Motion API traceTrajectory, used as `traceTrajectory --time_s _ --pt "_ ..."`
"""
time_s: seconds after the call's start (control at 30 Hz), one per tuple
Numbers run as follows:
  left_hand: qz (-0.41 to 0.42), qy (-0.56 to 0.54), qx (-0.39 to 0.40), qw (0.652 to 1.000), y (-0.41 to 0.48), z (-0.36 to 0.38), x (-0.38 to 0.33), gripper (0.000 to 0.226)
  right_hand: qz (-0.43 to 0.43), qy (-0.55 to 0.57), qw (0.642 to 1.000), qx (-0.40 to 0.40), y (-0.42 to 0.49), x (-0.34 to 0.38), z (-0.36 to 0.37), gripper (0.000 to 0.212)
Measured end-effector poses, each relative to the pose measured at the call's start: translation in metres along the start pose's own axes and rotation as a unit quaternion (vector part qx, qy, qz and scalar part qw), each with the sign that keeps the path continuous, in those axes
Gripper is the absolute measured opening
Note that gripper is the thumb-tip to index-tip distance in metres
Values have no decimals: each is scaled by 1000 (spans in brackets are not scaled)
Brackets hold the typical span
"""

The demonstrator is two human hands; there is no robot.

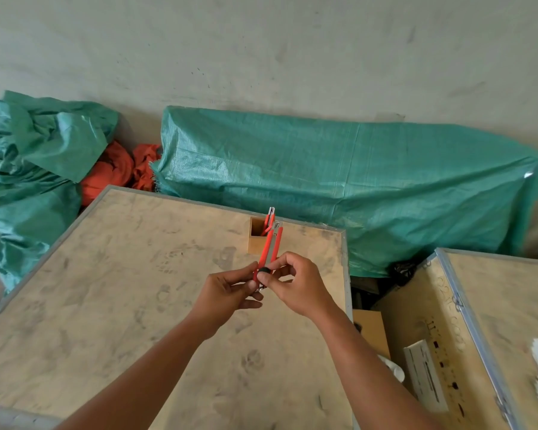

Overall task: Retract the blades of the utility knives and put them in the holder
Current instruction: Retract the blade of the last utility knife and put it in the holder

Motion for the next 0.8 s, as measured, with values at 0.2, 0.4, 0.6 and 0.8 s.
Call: traceTrajectory --time_s 0.2,0.4,0.6,0.8 --pt "-25 35 24 999 50 -4 3 37 41 80 995 -45 54 -30 -21 16" --pt "-32 92 -33 995 123 -27 2 36 43 72 995 -59 116 -38 -36 23" --pt "-31 111 -85 990 185 -52 6 29 30 -14 988 -151 172 -50 -52 19" --pt "-34 276 -114 954 213 -68 20 49 18 -60 980 -190 195 -65 -40 20"
Point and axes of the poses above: each hand's wrist, its own y-axis towards the middle knuckle, its own z-axis out of the palm, x = y × z, the point moved 10 cm from there along y, towards the middle knuckle, and after that the axes turned 6 degrees about x, right-handed, at the moved point
